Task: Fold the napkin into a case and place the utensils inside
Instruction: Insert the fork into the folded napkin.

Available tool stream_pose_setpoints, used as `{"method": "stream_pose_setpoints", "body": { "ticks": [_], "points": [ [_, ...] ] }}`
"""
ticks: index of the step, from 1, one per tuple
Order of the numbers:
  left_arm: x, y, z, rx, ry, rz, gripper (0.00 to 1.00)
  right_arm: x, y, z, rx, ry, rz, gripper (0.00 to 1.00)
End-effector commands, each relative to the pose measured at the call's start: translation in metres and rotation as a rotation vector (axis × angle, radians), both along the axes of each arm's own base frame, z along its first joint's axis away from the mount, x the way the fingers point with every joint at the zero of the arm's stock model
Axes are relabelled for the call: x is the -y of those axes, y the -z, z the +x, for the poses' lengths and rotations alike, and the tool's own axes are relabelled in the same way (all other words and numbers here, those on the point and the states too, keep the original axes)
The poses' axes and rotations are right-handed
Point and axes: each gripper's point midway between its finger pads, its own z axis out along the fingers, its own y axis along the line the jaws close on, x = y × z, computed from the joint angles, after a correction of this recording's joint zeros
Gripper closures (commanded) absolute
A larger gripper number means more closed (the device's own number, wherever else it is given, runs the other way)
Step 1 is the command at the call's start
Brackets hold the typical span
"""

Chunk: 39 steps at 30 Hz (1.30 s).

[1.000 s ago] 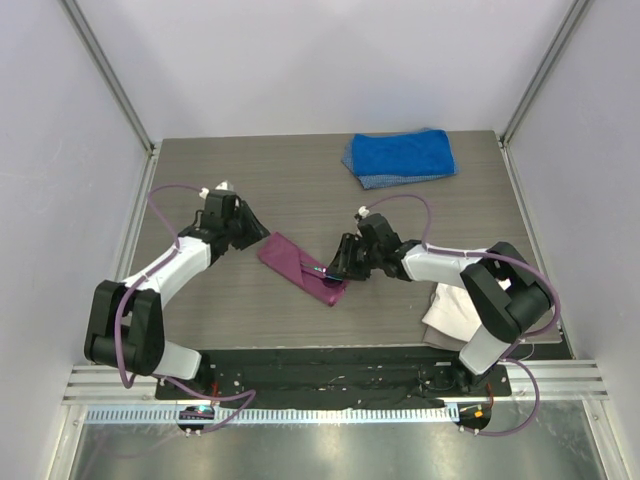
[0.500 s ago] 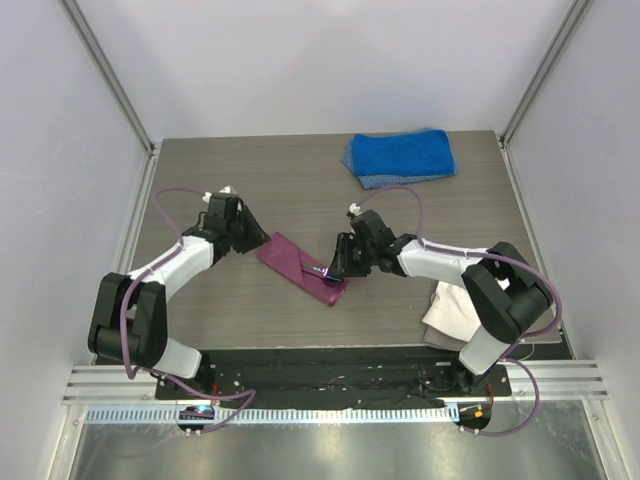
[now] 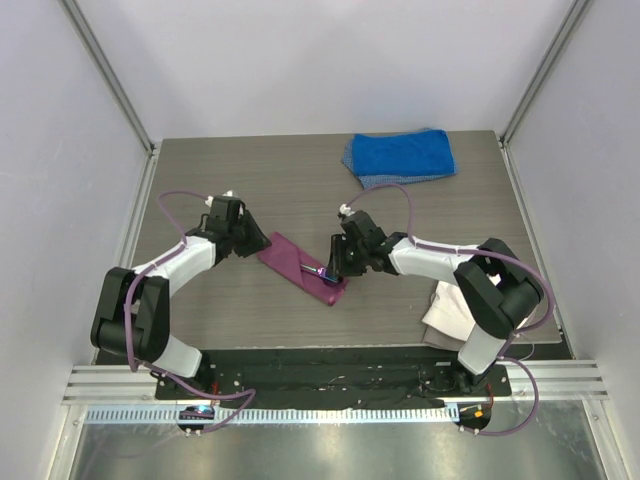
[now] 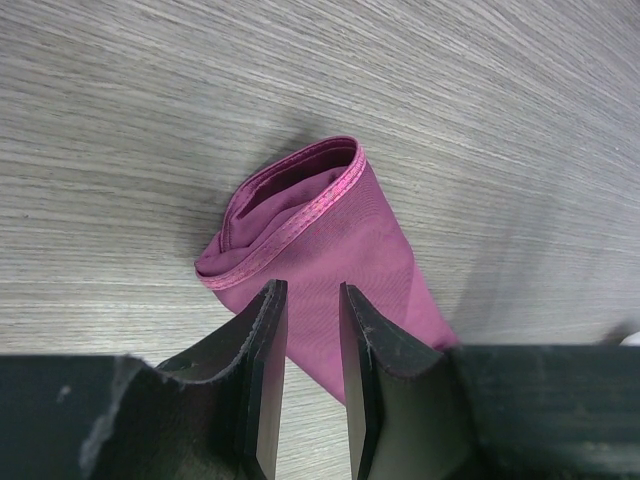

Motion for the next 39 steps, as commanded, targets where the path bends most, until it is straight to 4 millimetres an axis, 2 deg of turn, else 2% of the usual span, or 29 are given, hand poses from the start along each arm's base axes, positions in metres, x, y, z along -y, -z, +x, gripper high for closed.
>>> {"method": "stream_pose_setpoints", "body": {
  "ticks": [1,11,16,19,24,33,38,39],
  "points": [
    [0.005,-0.008,0.007,0.045,0.021,-0.019,0.69,-0.002,-0.02,0.013,0.077,-0.005,-0.02,0.61],
    [0.011,-0.022,-0.003,0.06,0.03,-0.072,0.66,0.012,-0.03,0.014,0.109,0.018,-0.064,0.55],
    [0.018,-0.039,-0.011,0.082,0.044,-0.132,0.63,0.013,-0.043,0.013,0.135,0.017,-0.051,0.53],
    [0.019,-0.047,-0.015,0.097,0.045,-0.141,0.62,0.013,-0.042,0.011,0.125,0.012,-0.042,0.53],
    [0.019,-0.047,-0.02,0.093,0.047,-0.136,0.62,0.016,-0.035,0.006,0.115,0.013,-0.044,0.53],
    [0.022,-0.043,-0.025,0.082,0.065,-0.138,0.62,0.006,-0.024,-0.005,0.081,-0.01,-0.032,0.56],
    [0.023,-0.035,-0.031,0.073,0.049,-0.155,0.62,-0.015,-0.023,-0.016,0.073,-0.06,-0.016,0.58],
    [0.021,-0.035,-0.032,0.077,0.044,-0.151,0.62,-0.016,-0.018,-0.019,0.058,-0.062,-0.028,0.59]
  ]
}}
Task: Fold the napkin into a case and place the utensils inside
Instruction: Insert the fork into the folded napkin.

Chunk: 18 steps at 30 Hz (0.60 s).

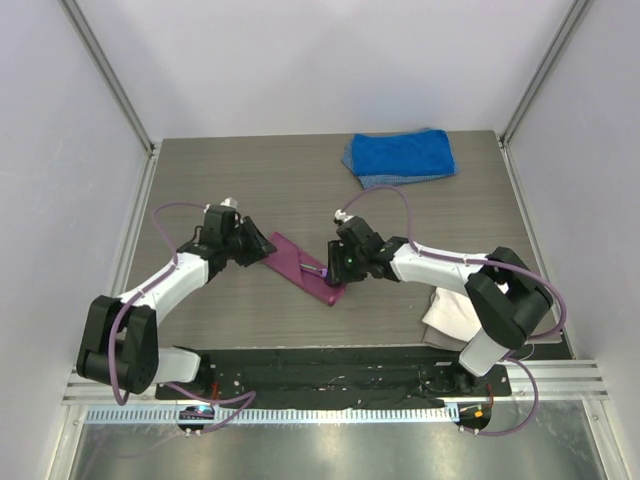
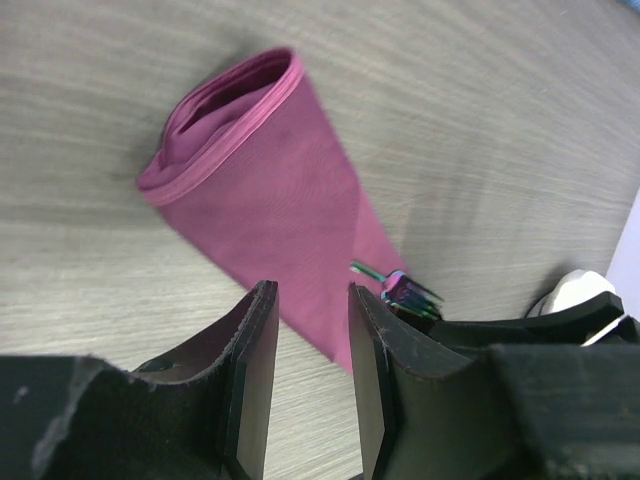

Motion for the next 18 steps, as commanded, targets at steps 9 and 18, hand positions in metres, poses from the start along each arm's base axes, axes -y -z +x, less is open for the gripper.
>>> {"method": "stream_pose_setpoints", "body": {
  "ticks": [9,18],
  "points": [
    [0.002,-0.005,-0.008,0.047,-0.024,-0.042,0.62,-0.028,-0.025,-0.018,0.041,-0.053,0.06,0.59],
    [0.003,0.013,-0.017,0.032,-0.019,-0.027,0.62,-0.001,-0.028,-0.006,0.117,-0.01,-0.072,0.53]
  ]
}}
